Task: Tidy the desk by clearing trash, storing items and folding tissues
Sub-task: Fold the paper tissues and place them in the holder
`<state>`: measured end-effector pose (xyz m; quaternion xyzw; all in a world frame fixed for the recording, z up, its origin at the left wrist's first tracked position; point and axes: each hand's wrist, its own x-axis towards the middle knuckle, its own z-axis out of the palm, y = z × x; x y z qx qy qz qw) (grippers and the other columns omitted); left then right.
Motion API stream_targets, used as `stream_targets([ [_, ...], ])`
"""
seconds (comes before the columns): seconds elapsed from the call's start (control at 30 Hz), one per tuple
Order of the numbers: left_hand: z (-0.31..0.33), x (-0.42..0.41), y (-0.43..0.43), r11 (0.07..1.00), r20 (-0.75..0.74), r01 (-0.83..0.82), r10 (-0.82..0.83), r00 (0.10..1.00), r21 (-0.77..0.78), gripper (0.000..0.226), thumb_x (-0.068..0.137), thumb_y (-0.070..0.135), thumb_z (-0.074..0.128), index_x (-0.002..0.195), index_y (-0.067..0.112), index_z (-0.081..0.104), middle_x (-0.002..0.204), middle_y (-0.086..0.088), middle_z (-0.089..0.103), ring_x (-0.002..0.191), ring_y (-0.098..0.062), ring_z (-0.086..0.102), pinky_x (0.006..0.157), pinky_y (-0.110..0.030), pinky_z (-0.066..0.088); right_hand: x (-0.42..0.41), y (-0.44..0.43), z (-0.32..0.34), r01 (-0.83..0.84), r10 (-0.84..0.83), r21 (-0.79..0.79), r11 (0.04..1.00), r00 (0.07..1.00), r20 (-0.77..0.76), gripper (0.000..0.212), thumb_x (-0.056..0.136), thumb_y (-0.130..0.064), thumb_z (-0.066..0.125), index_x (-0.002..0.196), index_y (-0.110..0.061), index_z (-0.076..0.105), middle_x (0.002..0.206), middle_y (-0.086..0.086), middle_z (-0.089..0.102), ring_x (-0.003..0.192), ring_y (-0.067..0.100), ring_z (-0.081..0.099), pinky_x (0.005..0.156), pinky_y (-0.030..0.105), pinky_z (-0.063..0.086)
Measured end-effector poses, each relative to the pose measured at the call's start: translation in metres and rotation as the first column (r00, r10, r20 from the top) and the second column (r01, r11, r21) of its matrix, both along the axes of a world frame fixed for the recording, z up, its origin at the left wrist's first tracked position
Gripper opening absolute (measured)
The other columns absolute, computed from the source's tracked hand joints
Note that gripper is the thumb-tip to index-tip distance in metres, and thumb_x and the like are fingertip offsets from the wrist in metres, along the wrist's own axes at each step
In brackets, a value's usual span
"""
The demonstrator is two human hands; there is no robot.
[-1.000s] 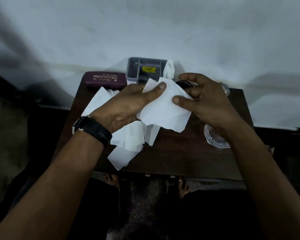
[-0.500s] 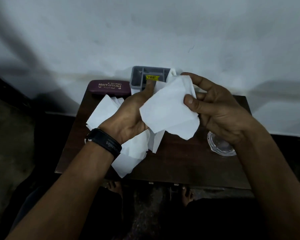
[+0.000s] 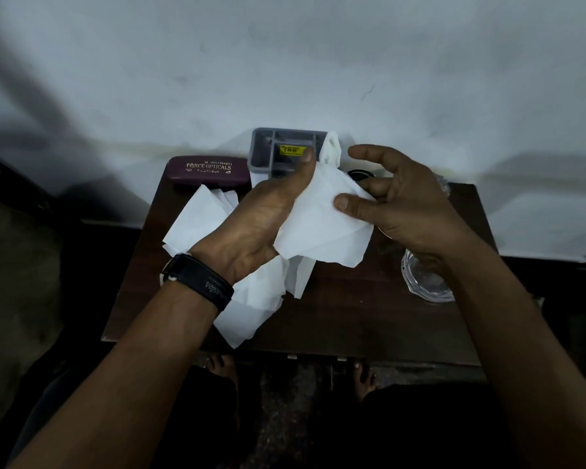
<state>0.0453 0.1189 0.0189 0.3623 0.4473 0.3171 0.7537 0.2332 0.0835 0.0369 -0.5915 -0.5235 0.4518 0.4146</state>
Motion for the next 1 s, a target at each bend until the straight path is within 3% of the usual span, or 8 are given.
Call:
stream_targets([
  [0.23, -0.004, -0.001, 0.001, 0.994, -0.021, -0.106, 0.105, 0.994, -0.013, 0.041, 0.102, 0.043, 0.056, 0.121, 0.01, 0.071, 0.119, -0.011, 0.076, 0.112, -0.029, 0.073, 0.104, -0.049, 0.055, 0.001, -0.002, -0.005, 0.002, -0.003, 0.015, 1.0, 0.997, 0.078, 0.06, 0.083, -0.022, 0.084, 0.136, -0.024, 0.058, 0.11, -0.002, 0.076, 0.098, 0.013, 0.074, 0.09, 0.033, 0.06],
  [0.33, -0.007, -0.006, 0.005, 0.984, 0.018, -0.162, 0.164, 0.986, -0.075, 0.043, 0.102, 0.042, 0.057, 0.126, 0.009, 0.068, 0.119, -0.012, 0.076, 0.112, -0.029, 0.073, 0.103, -0.048, 0.055, -0.001, -0.009, -0.007, 0.066, -0.115, 0.163, 0.985, 0.942, 0.316, 0.059, 0.081, -0.042, 0.083, 0.133, -0.037, 0.057, 0.128, -0.006, 0.056, 0.106, 0.011, 0.065, 0.089, 0.024, 0.056],
  [0.43, -0.008, -0.007, 0.005, 0.98, 0.111, -0.139, 0.155, 0.982, -0.139, 0.051, 0.103, 0.044, 0.055, 0.135, 0.006, 0.062, 0.13, -0.015, 0.071, 0.121, -0.033, 0.068, 0.109, -0.049, 0.05, -0.008, -0.015, -0.011, 0.01, -0.153, 0.286, 0.958, 0.862, 0.483, 0.047, 0.081, -0.05, 0.081, 0.123, -0.035, 0.067, 0.119, -0.004, 0.05, 0.112, 0.022, 0.058, 0.094, 0.024, 0.05],
  [0.57, -0.004, -0.003, 0.002, 0.982, 0.184, -0.105, 0.133, 0.974, -0.158, 0.055, 0.107, 0.044, 0.045, 0.139, 0.001, 0.057, 0.135, -0.02, 0.067, 0.122, -0.032, 0.067, 0.102, -0.042, 0.056, -0.017, -0.014, -0.015, -0.037, -0.045, 0.141, 0.989, 0.841, 0.539, 0.042, 0.078, -0.048, 0.083, 0.116, -0.034, 0.07, 0.107, -0.007, 0.054, 0.1, 0.013, 0.055, 0.088, 0.021, 0.046],
  [0.73, -0.004, -0.004, 0.002, 0.974, 0.172, -0.174, 0.198, 0.965, -0.146, 0.05, 0.106, 0.041, 0.048, 0.136, 0.003, 0.061, 0.127, -0.015, 0.072, 0.114, -0.029, 0.072, 0.084, -0.039, 0.064, -0.012, -0.013, -0.006, 0.022, -0.062, 0.115, 0.993, 0.936, 0.348, 0.011, 0.086, -0.028, 0.081, 0.091, -0.027, 0.071, 0.081, -0.013, 0.067, 0.069, -0.001, 0.058, 0.063, 0.006, 0.042],
  [0.8, -0.006, -0.004, 0.004, 0.967, 0.151, -0.21, 0.231, 0.961, -0.142, 0.046, 0.106, 0.04, 0.05, 0.133, 0.006, 0.064, 0.125, -0.011, 0.074, 0.114, -0.025, 0.072, 0.082, -0.037, 0.064, -0.003, -0.013, -0.002, 0.068, -0.096, 0.118, 0.991, 0.964, 0.248, 0.009, 0.086, -0.025, 0.081, 0.089, -0.025, 0.072, 0.08, -0.013, 0.07, 0.069, -0.004, 0.062, 0.065, 0.01, 0.045],
  [0.9, -0.008, -0.003, 0.005, 0.956, 0.089, -0.262, 0.275, 0.957, -0.13, 0.035, 0.103, 0.038, 0.056, 0.121, 0.011, 0.07, 0.115, -0.004, 0.078, 0.104, -0.02, 0.076, 0.08, -0.036, 0.064, 0.007, -0.015, 0.007, 0.243, -0.247, 0.182, 0.953, 0.969, 0.0, 0.015, 0.086, -0.017, 0.081, 0.093, -0.024, 0.069, 0.074, -0.011, 0.075, 0.067, 0.009, 0.067, 0.064, 0.024, 0.052],
  [1.0, -0.011, -0.002, 0.004, 0.956, 0.04, -0.251, 0.26, 0.965, -0.15, 0.037, 0.102, 0.038, 0.06, 0.123, 0.009, 0.07, 0.117, -0.007, 0.078, 0.106, -0.023, 0.075, 0.081, -0.039, 0.064, 0.002, -0.018, 0.015, 0.374, -0.314, 0.312, 0.873, 0.922, -0.226, 0.025, 0.087, -0.01, 0.079, 0.11, -0.017, 0.07, 0.08, -0.013, 0.078, 0.074, 0.007, 0.073, 0.068, 0.021, 0.056],
])
